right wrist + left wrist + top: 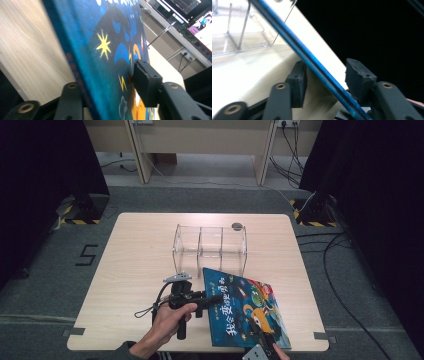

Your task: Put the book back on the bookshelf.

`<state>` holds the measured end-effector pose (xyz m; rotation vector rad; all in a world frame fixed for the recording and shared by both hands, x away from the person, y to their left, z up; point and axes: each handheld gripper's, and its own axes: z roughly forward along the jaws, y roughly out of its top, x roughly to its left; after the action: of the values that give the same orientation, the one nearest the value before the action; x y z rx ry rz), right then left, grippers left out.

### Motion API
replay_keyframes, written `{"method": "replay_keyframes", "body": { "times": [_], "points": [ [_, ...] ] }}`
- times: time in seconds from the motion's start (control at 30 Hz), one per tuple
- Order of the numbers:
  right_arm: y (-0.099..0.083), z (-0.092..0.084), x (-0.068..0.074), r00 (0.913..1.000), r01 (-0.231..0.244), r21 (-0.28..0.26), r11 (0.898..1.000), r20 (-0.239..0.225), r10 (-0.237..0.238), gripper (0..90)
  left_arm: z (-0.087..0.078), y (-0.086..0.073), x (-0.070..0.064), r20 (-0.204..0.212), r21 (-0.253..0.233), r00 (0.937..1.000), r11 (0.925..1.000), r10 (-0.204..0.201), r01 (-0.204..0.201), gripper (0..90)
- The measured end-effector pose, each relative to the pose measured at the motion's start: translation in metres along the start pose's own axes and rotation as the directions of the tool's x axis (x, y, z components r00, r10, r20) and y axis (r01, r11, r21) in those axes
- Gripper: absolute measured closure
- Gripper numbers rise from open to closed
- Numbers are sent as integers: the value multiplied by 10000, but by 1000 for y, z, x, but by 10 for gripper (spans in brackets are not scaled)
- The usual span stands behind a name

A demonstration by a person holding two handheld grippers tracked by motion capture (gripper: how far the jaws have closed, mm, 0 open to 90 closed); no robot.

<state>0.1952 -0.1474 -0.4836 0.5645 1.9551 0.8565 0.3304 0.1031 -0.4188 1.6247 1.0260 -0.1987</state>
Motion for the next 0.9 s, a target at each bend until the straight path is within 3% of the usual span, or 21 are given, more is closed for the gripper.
{"method": "replay_keyframes", "body": {
  "times": [0.07,0.2,0.4,0.5,0.6,0.63,0.73,0.83,0.9],
  "points": [
    [1,-3,2,9998,168,-5,9999,62,-168,613,0,1,1,22,24,10000,10000,32,-32,512],
    [3,-7,1,9988,351,-53,9994,355,-349,659,-2,6,-1,640,204,9979,9998,-21,8,453],
    [0,-15,-14,9945,-927,-414,9948,449,945,674,-8,11,-5,1465,431,9890,9987,201,-267,345],
    [-2,-19,-26,9811,-1885,-740,9793,311,1912,675,-11,10,-1,1831,661,9830,9978,-143,22,308],
    [-4,-22,-36,9645,-2604,-1015,9602,191,2636,674,-13,8,5,2403,713,9686,9963,-635,476,287],
    [-5,-22,-39,9624,-2684,-1044,9576,130,2712,674,-14,9,6,2550,723,9650,9964,-620,449,289],
    [-5,-23,-42,9533,-2993,-1125,9475,56,3018,670,-23,17,7,2625,444,9640,9985,-434,328,297],
    [-6,-24,-49,9345,-3539,-1245,9270,-68,3559,666,-34,22,6,2737,39,9616,9998,-204,201,306],
    [-8,-26,-54,9178,-3948,-1379,9084,-136,3968,667,-38,21,8,2630,-59,9648,9999,-84,103,305]
  ]
}}
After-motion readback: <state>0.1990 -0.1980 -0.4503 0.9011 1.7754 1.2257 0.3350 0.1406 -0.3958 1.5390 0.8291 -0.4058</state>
